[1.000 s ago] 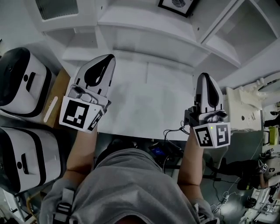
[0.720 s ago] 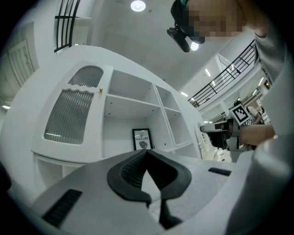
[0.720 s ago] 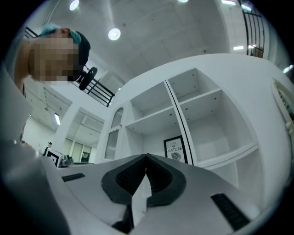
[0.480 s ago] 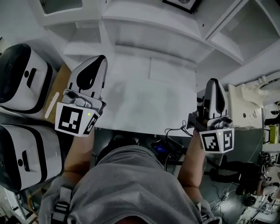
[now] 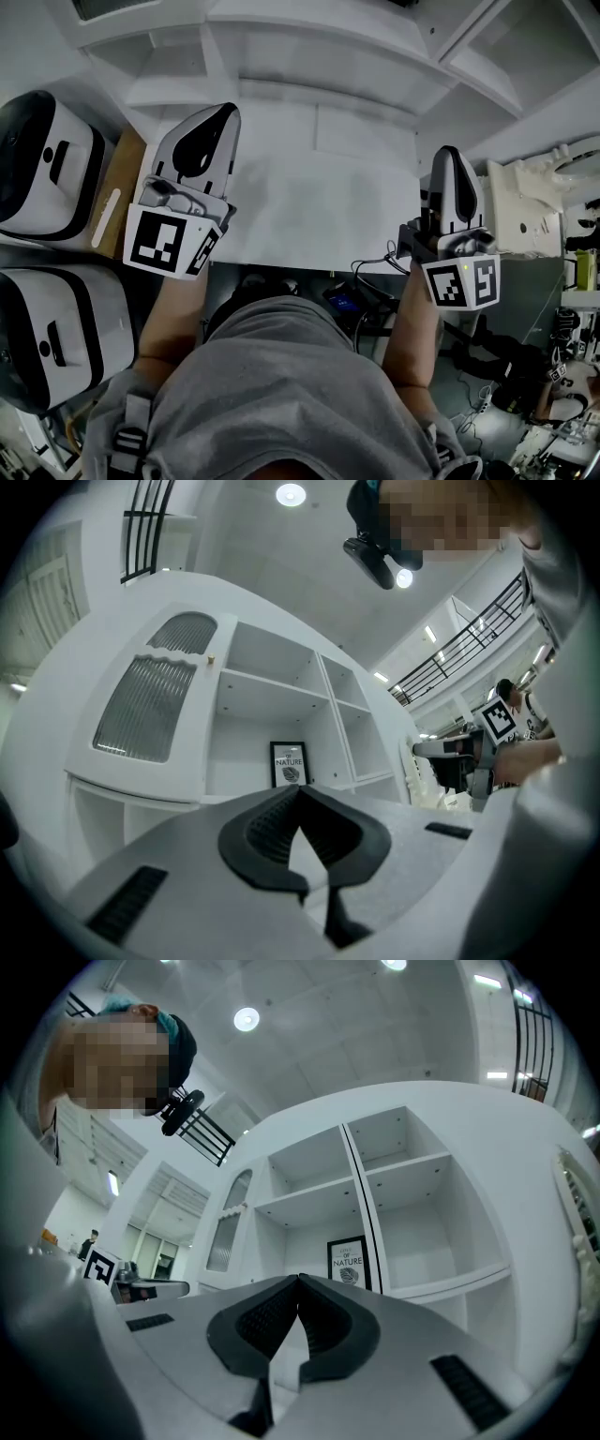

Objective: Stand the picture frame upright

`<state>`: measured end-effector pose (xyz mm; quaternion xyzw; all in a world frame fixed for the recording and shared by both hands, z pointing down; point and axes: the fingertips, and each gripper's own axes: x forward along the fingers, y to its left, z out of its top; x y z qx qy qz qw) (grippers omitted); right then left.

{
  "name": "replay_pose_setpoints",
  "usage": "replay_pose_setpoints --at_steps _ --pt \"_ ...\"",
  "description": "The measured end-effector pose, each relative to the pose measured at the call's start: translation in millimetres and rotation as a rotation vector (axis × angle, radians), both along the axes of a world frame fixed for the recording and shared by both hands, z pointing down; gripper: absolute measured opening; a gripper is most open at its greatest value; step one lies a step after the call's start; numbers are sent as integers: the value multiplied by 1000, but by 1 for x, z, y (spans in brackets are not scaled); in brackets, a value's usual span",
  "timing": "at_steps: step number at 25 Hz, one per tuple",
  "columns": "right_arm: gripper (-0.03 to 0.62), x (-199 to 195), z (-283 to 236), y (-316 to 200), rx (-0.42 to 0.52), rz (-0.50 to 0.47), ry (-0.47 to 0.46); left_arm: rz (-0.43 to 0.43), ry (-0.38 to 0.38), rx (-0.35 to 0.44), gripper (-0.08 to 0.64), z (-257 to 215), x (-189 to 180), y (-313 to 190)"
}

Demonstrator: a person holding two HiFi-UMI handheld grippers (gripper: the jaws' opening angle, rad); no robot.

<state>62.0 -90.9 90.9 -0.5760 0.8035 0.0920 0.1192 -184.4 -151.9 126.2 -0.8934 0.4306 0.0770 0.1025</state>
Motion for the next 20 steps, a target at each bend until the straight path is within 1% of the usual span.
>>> replay_pose_setpoints --at_steps 20 --pt "28 1 2 -1 6 25 4 25 10 -11 6 6 9 -7"
